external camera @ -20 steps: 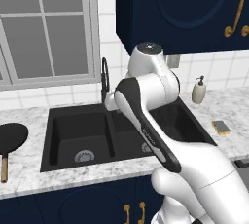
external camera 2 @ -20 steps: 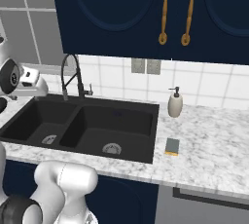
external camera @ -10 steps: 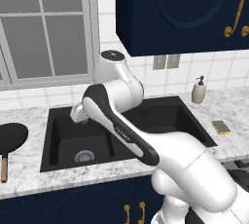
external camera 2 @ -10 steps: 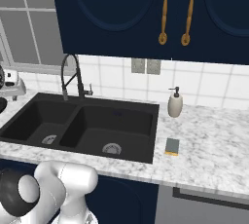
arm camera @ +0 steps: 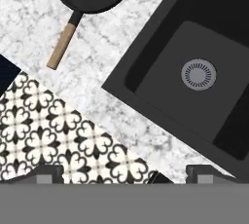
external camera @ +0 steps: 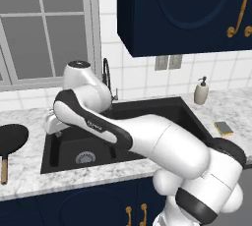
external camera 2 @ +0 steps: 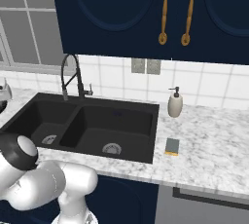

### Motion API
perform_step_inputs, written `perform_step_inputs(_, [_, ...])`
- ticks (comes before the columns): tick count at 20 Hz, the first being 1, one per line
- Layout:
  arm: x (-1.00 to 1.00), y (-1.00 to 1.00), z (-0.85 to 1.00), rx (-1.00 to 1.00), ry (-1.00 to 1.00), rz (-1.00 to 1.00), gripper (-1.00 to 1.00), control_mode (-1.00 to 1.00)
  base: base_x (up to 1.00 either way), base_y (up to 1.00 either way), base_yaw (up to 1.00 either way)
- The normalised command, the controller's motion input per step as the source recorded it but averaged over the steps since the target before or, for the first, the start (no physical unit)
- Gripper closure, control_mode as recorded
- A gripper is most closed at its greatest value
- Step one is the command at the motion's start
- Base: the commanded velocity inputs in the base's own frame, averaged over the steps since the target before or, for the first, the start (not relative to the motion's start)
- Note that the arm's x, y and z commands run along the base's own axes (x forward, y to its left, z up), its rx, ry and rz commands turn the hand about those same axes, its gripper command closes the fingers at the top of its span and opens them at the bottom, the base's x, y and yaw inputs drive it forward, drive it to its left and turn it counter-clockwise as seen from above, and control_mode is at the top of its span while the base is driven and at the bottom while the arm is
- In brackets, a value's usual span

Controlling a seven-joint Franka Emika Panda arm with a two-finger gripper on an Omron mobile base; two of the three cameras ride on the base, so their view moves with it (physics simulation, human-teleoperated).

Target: Pick the pan and sponge and place them into the sink. Then turn on the water.

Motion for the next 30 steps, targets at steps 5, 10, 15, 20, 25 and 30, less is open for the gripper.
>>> perform_step_inputs(5, [-0.02, 0.72, -0.22, -0.02, 0.09, 0.05, -1.0, -1.0, 0.0, 0.0, 0.0])
perform_step_inputs(10, [0.0, 0.91, -0.38, -0.04, 0.01, 0.0, -1.0, -1.0, 0.0, 0.0, 0.0])
perform_step_inputs(15, [0.0, 0.75, -0.28, -0.01, 0.0, -0.02, -1.0, -1.0, 0.0, 0.0, 0.0])
perform_step_inputs(20, [0.0, 0.53, -0.17, 0.0, -0.06, -0.06, -1.0, -1.0, 0.0, 0.0, 0.0])
perform_step_inputs(25, [0.0, 0.21, -0.2, 0.0, -0.06, -0.16, -1.0, -1.0, 0.0, 0.0, 0.0])
perform_step_inputs(30, [0.05, 0.27, -0.08, 0.0, 0.03, -0.16, -1.0, -1.0, 0.0, 0.0, 0.0])
